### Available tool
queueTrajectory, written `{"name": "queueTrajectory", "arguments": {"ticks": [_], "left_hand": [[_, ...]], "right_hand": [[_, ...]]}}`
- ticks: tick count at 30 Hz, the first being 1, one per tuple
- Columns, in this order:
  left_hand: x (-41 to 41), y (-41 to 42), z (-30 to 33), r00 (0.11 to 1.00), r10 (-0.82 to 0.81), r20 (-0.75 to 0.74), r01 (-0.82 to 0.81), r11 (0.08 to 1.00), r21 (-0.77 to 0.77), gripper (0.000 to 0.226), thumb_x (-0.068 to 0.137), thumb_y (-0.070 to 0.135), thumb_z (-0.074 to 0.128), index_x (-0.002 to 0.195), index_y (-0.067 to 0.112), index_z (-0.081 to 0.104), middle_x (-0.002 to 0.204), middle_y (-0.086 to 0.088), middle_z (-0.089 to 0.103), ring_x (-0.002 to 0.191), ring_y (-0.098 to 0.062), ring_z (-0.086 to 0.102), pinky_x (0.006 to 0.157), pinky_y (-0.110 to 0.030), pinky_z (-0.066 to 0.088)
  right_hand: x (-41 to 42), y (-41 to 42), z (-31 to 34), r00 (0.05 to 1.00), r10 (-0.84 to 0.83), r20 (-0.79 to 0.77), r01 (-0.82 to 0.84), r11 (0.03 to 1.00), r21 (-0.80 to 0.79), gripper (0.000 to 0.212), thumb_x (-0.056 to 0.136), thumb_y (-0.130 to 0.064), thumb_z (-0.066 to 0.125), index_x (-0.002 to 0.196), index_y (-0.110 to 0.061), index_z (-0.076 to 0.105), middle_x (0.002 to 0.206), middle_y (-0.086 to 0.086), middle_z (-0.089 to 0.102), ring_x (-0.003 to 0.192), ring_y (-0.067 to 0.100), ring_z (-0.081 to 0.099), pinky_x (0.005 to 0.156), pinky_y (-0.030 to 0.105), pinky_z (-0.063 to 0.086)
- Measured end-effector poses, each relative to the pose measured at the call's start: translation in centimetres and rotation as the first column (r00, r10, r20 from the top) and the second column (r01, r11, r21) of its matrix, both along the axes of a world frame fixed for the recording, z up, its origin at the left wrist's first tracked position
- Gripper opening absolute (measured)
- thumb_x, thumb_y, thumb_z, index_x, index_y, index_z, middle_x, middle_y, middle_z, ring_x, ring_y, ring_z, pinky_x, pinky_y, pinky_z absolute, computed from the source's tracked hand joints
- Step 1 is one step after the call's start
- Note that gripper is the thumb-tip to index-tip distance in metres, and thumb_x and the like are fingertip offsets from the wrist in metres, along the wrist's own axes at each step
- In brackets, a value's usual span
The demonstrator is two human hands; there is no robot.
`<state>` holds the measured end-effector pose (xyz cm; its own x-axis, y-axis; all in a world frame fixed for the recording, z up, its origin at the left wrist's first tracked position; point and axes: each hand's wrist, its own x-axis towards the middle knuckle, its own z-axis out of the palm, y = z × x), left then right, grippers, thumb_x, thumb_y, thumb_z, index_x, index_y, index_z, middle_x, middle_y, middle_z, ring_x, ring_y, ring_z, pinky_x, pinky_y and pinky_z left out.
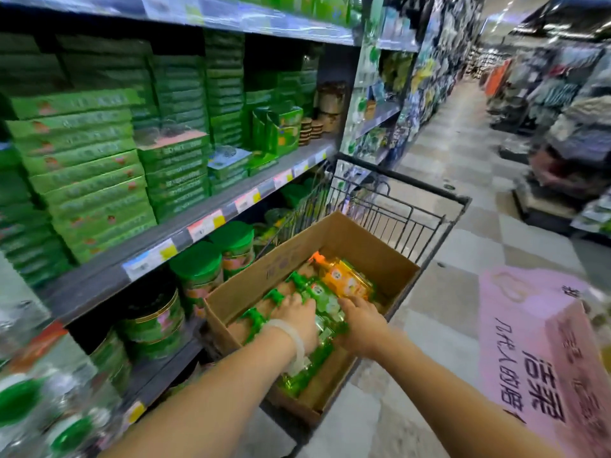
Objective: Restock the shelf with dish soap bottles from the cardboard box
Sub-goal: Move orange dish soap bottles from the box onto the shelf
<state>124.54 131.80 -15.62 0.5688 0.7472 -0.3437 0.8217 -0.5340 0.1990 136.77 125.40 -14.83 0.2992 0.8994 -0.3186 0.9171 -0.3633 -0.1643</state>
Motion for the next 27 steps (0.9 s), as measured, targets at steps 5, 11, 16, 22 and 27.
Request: {"name": "queueTrajectory", "arguments": {"ticks": [5,11,16,22,27], "left_hand": [[4.1,4.6,-2.7,0.999,0.019,-0.050,-0.021,0.999,-0.026,0.064,0.091,0.029,0.055,0.144,0.009,0.024,0.155,-0.016,0.017,0.144,-0.032,0.013,0.116,-0.044,0.021],[11.0,10.9,-9.6,0.984,0.116,-0.135,-0.135,0.980,-0.145,0.063,0.089,0.020,0.054,0.143,0.007,0.024,0.153,-0.018,0.016,0.143,-0.036,0.014,0.115,-0.048,0.024],[17.6,14.9,-14.2,0.942,0.279,-0.184,-0.325,0.895,-0.306,0.066,0.089,0.013,0.052,0.146,0.006,0.019,0.154,-0.017,0.019,0.142,-0.034,0.020,0.115,-0.042,0.027],[24.0,18.3,-18.7,0.825,0.556,-0.099,-0.515,0.670,-0.534,0.082,0.086,0.030,0.065,0.148,0.008,0.016,0.151,-0.012,0.028,0.139,-0.030,0.028,0.114,-0.037,0.028],[26.7,20.2,-22.1,0.395,0.918,0.040,-0.571,0.279,-0.772,0.078,0.064,0.026,0.085,0.128,0.019,0.042,0.130,-0.001,0.054,0.120,-0.021,0.050,0.103,-0.039,0.043]], "right_hand": [[5.9,5.4,-3.0,1.000,0.003,-0.015,-0.005,0.997,-0.078,0.081,0.082,-0.037,0.065,0.146,-0.019,0.019,0.152,0.009,0.021,0.133,0.034,0.032,0.111,0.042,0.033],[15.0,13.8,-8.4,0.995,0.085,-0.045,-0.093,0.975,-0.200,0.075,0.087,-0.029,0.060,0.146,-0.014,0.018,0.151,0.011,0.025,0.137,0.034,0.027,0.112,0.043,0.029],[21.8,20.8,-12.6,0.979,0.147,-0.139,-0.183,0.936,-0.301,0.081,0.083,-0.035,0.064,0.146,-0.013,0.018,0.147,0.014,0.028,0.134,0.036,0.032,0.108,0.043,0.034],[26.8,26.9,-17.7,0.954,0.032,-0.298,-0.131,0.939,-0.318,0.090,0.081,-0.041,0.067,0.146,-0.008,0.015,0.146,0.015,0.031,0.135,0.032,0.032,0.111,0.036,0.029],[28.3,29.3,-21.0,0.843,-0.133,-0.520,-0.097,0.915,-0.391,0.094,0.063,-0.047,0.079,0.140,-0.015,0.036,0.142,0.008,0.045,0.132,0.026,0.042,0.112,0.040,0.033]]}}
